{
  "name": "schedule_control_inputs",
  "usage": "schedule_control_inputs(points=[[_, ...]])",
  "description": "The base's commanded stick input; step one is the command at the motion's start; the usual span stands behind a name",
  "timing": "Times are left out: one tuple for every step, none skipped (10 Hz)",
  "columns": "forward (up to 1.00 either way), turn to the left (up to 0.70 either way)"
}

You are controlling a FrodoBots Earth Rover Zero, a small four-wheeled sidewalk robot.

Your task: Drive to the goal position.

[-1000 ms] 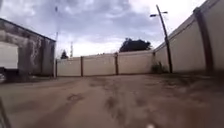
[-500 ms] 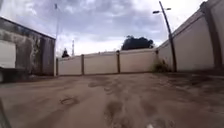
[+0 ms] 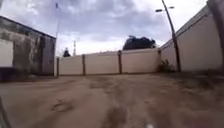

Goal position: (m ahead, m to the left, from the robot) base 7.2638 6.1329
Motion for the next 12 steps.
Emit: schedule_control_inputs(points=[[0.7, 0.0], [0.7, 0.0], [0.7, 0.0], [0.7, 0.0], [0.7, 0.0], [0.7, 0.0], [0.7, 0.0], [0.7, 0.0], [0.7, 0.0], [0.7, 0.0], [0.7, 0.0], [0.7, 0.0]])
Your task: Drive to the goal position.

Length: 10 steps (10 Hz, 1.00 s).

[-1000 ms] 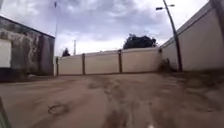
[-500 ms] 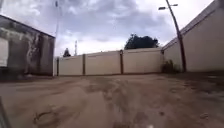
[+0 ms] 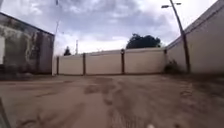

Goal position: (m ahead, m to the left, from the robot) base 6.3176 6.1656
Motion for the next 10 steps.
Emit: schedule_control_inputs(points=[[0.7, 0.0], [0.7, -0.19], [0.7, -0.25], [0.7, -0.18], [0.7, -0.01], [0.7, 0.0], [0.7, -0.02], [0.7, -0.17], [0.7, -0.23], [0.7, -0.08]])
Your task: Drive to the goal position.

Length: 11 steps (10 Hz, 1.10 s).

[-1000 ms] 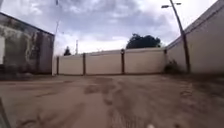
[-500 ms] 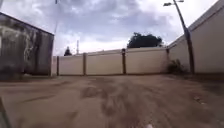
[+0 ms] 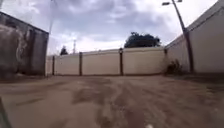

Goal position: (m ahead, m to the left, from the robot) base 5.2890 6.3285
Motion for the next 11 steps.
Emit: schedule_control_inputs(points=[[0.7, 0.0], [0.7, 0.0], [0.7, 0.0], [0.7, 0.0], [0.7, 0.0], [0.7, 0.0], [0.7, 0.0], [0.7, 0.0], [0.7, 0.0], [0.7, 0.0], [0.7, 0.0]])
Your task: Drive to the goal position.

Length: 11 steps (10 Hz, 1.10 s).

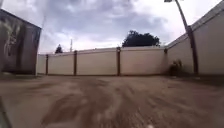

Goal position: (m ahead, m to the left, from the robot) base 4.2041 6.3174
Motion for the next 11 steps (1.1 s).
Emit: schedule_control_inputs(points=[[0.7, 0.0], [0.7, 0.0], [0.7, 0.0], [0.7, 0.0], [0.7, 0.0], [0.7, 0.0], [0.7, 0.0], [0.7, 0.0], [0.7, 0.0], [0.7, 0.0], [0.7, 0.0]])
